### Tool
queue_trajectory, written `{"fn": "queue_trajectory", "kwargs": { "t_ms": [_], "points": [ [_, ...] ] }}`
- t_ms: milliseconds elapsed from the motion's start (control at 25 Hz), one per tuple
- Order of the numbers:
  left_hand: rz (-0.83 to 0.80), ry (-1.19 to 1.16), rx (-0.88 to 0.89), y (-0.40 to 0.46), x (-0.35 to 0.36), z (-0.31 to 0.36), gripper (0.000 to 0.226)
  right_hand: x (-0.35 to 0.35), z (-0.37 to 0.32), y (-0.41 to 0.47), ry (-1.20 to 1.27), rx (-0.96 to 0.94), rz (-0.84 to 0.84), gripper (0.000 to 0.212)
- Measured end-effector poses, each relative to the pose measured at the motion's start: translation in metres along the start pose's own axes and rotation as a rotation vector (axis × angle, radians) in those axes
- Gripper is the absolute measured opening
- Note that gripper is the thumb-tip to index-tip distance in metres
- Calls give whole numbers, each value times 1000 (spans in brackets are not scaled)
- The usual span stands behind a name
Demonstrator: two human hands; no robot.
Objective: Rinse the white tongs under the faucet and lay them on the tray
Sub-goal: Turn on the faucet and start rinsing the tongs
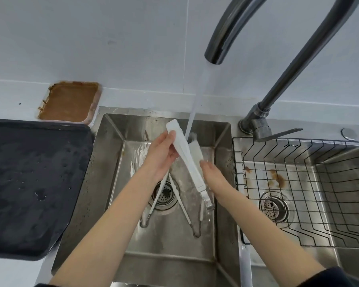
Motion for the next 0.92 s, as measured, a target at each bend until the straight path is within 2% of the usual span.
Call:
{"fn": "queue_trajectory", "kwargs": {
  "t_ms": [80,120,280,400,600,760,920],
  "points": [
    [-25,-30,-30,0,0,-3,15,10,23,-5,187,155,-47,52],
    [-29,-36,-42,0,0,-3,17,11,24,-5,261,173,-37,47],
    [92,0,-83,1,-14,-12,33,8,11,-10,332,111,43,21],
    [131,24,-125,-4,-18,-21,31,6,4,-16,408,61,142,12],
    [67,202,-133,-15,-14,-17,26,11,-5,-27,414,-26,262,17],
    [113,477,-40,-28,-33,2,50,40,-9,-38,338,-29,220,22],
    [155,545,0,-41,-73,21,50,78,-14,-50,292,-14,176,26]
  ]
}}
Point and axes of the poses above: each hand's wrist, its own y-axis towards the middle knuckle, its own x-axis out of the palm, z = x × y, the point moved 10 cm from there along y, towards the middle knuckle, and after that the axes turned 15 degrees about -x, right-handed, at the moved point
